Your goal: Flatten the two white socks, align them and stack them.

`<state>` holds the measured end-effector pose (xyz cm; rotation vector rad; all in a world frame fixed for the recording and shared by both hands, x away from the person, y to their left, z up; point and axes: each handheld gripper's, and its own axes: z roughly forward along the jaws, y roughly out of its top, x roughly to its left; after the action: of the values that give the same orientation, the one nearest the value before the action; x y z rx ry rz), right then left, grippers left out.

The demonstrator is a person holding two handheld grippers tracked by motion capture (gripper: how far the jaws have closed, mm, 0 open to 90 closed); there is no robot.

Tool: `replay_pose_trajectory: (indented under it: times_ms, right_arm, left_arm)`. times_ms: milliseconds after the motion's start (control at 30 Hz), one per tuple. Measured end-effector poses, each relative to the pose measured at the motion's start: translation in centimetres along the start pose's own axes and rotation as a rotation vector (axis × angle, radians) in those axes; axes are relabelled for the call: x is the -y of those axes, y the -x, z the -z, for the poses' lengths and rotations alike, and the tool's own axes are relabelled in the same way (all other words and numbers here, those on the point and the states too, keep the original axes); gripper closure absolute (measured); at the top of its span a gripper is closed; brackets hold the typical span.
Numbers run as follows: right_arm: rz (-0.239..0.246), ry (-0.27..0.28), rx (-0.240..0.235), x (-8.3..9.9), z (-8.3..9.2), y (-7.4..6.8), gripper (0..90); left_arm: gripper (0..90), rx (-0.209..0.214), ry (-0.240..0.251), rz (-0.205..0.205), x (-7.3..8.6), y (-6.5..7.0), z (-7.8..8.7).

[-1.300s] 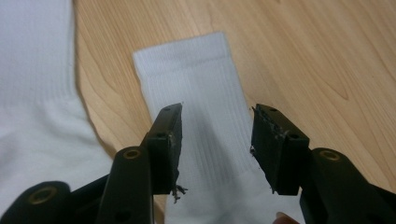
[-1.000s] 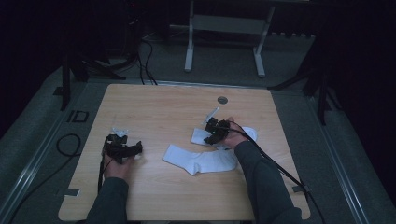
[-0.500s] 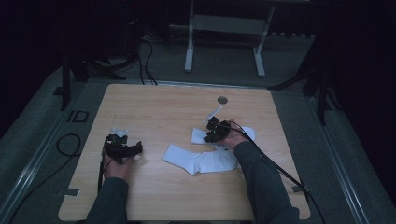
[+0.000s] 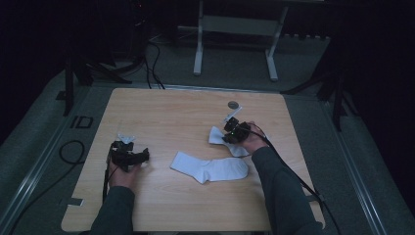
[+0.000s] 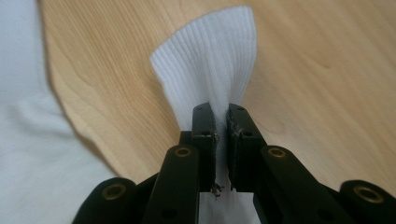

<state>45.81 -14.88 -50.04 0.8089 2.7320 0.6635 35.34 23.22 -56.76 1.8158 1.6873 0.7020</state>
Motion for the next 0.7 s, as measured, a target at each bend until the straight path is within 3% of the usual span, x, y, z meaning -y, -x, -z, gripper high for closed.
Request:
replay_pose_trajectory:
  times_ms: [400, 700]
  right_arm:
    - [-0.028, 0.100, 0.024, 0.8, 5.5, 0.4, 82.4]
    - [-0.017, 0.152, 0.045, 1.0, 8.4, 0.1, 82.4]
  left_arm:
    - [14.9, 0.000, 0.000, 0.000, 0.0, 0.0, 0.0]
    - [14.9, -0.001, 0.003, 0.003, 0.0, 0.0, 0.0]
